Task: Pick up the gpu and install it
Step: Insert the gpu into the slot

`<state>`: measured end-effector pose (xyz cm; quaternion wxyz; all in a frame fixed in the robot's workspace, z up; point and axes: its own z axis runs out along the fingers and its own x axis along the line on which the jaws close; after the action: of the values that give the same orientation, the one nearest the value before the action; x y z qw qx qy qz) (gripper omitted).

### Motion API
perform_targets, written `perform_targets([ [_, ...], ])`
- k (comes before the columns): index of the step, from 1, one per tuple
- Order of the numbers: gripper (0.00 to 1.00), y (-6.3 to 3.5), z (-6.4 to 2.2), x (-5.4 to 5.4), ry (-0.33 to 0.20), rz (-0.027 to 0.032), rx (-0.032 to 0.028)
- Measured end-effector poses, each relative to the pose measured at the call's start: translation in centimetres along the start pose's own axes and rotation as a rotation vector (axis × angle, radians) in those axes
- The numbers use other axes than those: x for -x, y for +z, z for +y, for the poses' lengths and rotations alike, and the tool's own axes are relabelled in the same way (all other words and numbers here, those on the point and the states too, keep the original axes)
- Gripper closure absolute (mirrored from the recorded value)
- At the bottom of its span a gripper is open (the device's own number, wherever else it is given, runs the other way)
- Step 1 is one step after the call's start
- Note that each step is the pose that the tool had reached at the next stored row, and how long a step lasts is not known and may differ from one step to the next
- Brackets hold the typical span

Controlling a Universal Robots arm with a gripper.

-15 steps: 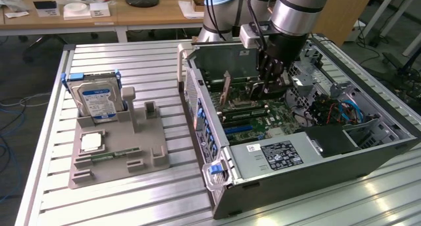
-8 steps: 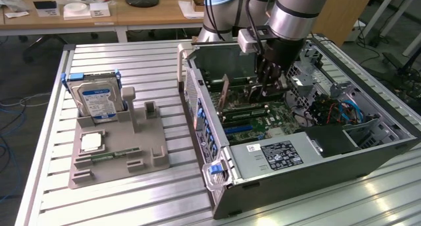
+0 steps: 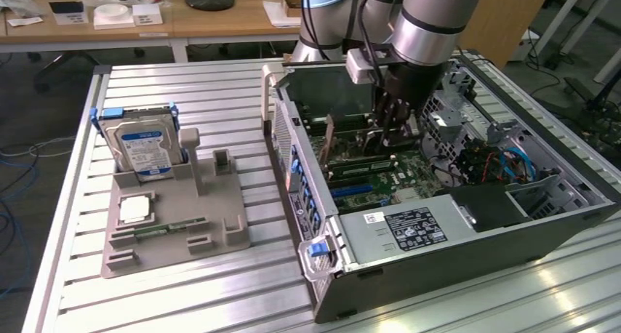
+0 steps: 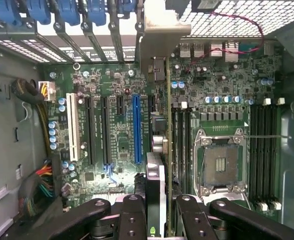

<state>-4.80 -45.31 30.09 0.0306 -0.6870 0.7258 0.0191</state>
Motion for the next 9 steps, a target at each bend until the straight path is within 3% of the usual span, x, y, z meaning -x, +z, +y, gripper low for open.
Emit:
perform_targets([
  [9, 0.72, 0.45, 0.21, -1.3, 0.0, -0.0002, -0.0001],
])
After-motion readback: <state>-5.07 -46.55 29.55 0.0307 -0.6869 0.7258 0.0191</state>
